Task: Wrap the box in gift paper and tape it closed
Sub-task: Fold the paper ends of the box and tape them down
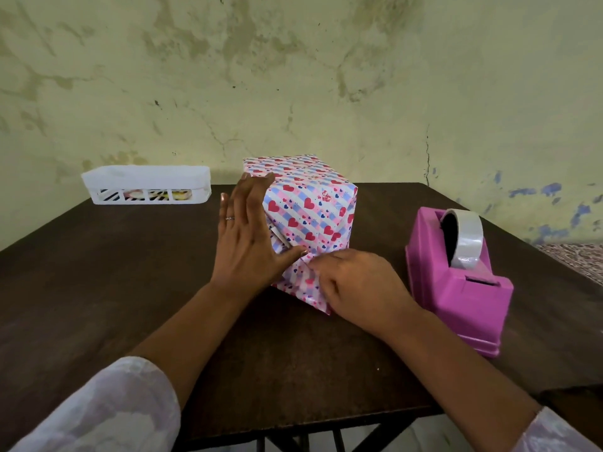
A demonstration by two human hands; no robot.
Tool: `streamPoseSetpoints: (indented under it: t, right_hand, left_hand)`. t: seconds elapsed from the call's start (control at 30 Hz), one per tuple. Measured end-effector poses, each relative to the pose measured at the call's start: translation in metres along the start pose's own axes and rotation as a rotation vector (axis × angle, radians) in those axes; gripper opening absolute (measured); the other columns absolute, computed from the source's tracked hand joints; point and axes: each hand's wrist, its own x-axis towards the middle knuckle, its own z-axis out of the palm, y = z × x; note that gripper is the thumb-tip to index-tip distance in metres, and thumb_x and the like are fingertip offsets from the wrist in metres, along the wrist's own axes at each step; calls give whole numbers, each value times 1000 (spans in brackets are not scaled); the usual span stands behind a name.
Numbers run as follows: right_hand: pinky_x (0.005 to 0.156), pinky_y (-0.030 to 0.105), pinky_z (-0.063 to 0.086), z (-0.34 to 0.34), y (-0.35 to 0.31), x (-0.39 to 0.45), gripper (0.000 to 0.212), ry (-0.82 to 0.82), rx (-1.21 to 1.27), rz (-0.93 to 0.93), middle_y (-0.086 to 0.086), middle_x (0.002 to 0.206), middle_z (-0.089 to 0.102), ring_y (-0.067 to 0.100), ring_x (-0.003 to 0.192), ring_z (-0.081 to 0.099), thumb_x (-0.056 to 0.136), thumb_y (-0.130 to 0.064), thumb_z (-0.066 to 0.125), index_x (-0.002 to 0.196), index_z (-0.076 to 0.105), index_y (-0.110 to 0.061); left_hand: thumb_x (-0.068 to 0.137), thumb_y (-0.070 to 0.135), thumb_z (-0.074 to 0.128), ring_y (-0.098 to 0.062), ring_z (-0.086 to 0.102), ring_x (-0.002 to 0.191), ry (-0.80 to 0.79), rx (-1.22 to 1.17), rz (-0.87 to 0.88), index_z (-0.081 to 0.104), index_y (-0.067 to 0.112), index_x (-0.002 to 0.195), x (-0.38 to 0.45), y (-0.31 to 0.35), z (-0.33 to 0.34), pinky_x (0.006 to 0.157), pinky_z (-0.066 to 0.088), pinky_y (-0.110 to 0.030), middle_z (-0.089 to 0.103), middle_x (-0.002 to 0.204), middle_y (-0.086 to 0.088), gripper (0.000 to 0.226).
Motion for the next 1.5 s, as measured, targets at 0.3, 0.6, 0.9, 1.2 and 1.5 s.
streamPoseSetpoints:
  t: [0.3,0.6,0.9,1.2,1.5]
  right_hand:
    - [78,42,46,-36,55,-104,30,746,248,894,7,100,62,26,95,56,85,-44,51,99,58,-18]
    - [62,30,47,-37,45,-87,11,781,1234,1221,2,80,64,19,70,59,83,-23,67,75,60,-22]
    - [63,17,48,-23,44,-72,11,1332,1164,948,10,109,49,-3,74,56,80,-10,69,74,59,-13]
    - [56,21,50,-26,24,-86,18,1286,1352,886,12,100,57,11,75,63,81,-18,69,65,65,-24]
    - [63,22,52,-26,7,-112,29,953,1309,1043,1,79,70,11,78,69,75,-8,71,55,70,-29]
  left_hand:
    - [65,68,52,-22,13,140,-41,-9,-47,5,31,138,1,0,4,116,13,-46,17,150,-7,95]
    - [63,56,66,-27,18,139,-24,-28,-56,6,30,137,-1,5,1,114,15,-43,19,150,-13,98]
    - [65,63,61,-26,18,139,-29,-24,-62,6,30,136,-1,5,4,113,14,-40,20,150,-15,96]
    - [65,68,52,-26,21,137,-8,-17,-45,9,30,136,1,4,5,113,20,-47,22,148,-12,91]
    - [65,66,55,-25,20,136,-4,-2,-35,11,26,135,2,2,6,113,21,-46,23,148,-16,92]
